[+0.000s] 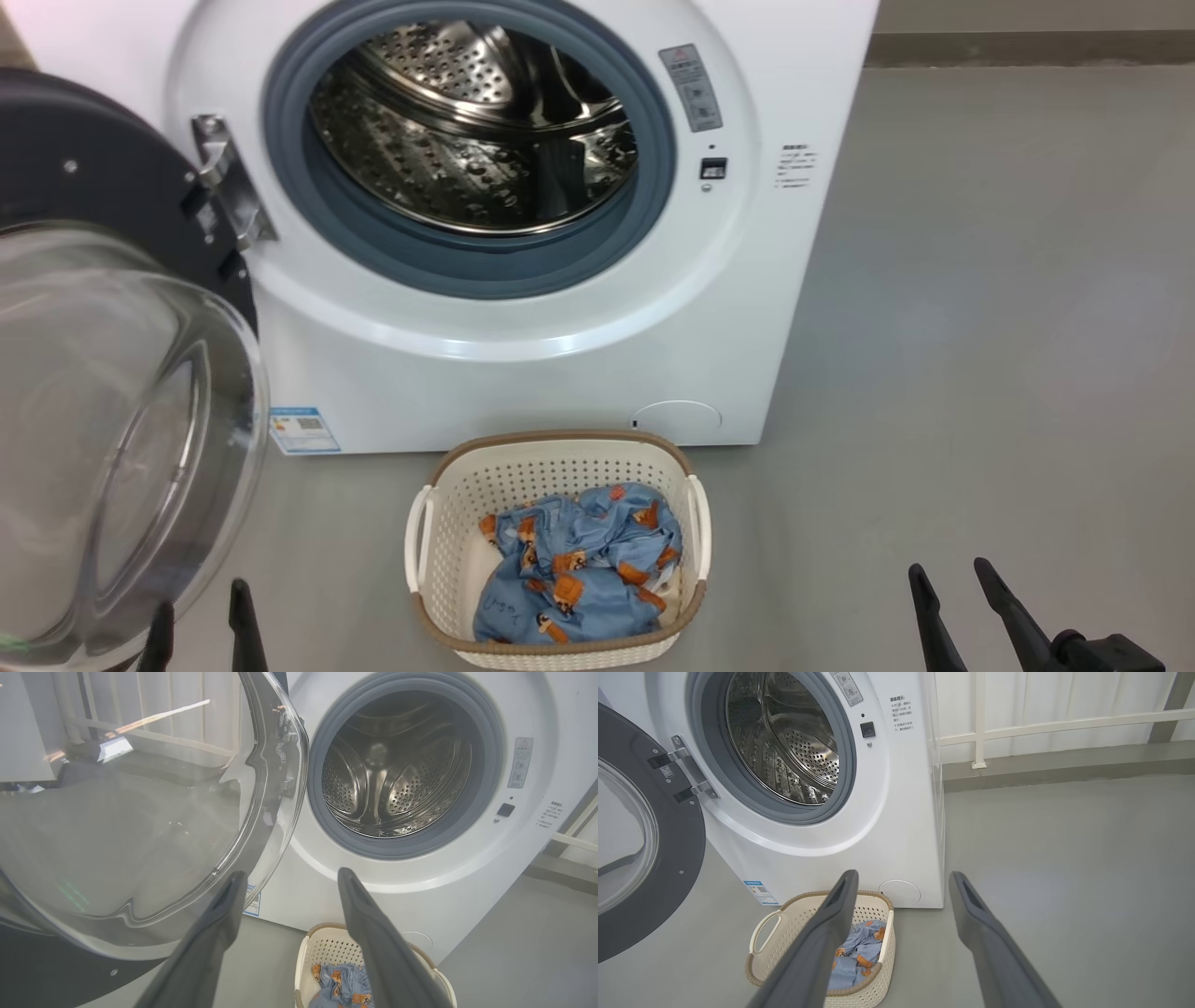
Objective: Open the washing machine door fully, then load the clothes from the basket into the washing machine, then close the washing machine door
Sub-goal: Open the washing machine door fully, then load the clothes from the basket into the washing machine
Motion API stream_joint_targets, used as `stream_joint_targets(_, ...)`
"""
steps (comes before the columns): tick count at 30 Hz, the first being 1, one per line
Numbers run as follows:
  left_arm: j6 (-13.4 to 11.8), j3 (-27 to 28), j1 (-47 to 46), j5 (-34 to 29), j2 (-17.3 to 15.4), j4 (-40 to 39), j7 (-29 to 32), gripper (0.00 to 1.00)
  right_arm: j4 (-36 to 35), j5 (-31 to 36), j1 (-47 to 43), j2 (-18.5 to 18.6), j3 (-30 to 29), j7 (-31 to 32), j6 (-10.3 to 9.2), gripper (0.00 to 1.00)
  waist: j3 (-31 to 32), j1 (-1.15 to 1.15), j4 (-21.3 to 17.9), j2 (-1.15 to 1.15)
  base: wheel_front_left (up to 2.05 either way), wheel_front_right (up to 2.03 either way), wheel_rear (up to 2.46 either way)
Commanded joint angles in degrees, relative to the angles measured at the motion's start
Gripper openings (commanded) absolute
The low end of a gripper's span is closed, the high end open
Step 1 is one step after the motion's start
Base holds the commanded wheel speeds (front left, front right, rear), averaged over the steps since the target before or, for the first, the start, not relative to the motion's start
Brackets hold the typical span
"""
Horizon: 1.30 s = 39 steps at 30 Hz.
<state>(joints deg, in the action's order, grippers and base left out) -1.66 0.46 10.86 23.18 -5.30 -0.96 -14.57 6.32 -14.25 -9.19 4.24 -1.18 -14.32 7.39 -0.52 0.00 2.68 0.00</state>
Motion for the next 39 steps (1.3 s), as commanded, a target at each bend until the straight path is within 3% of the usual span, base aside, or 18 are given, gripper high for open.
stream_joint_targets(1, 0.7, 2.74, -0.58, -1.13, 0.02, -0.62, -0.41, 1.0, -1.7, 0.18, 1.86, 0.88, 1.39, -0.68, 0.1, 1.0, 0.0, 0.0, -1.49, 0.0, 0.0, 0.0, 0.0)
stream_joint_targets(7, 4.55, 6.48, 0.39, -4.57, 1.84, 1.37, -0.42, 1.0, -2.01, 0.64, 1.58, 0.86, 1.32, -0.68, 0.1, 1.0, 0.15, 0.0, -2.08, 0.0, 0.0, 0.0, 0.0)
stream_joint_targets(15, 6.62, 7.86, 1.95, -6.73, 2.38, 1.81, -0.42, 1.0, -2.52, 1.7, 0.81, 1.12, 0.46, -0.68, 0.1, 1.0, 0.87, 0.0, -1.87, 0.0, 0.0, 0.0, 0.0)
stream_joint_targets(39, 5.77, 6.15, 3.14, -6.58, 2.42, 1.33, -0.42, 1.0, -0.1, 2.88, 0.9, 1.22, -0.09, -0.68, 0.1, 1.0, 1.79, 0.0, -0.66, 0.0, 0.0, 0.0, 0.0)
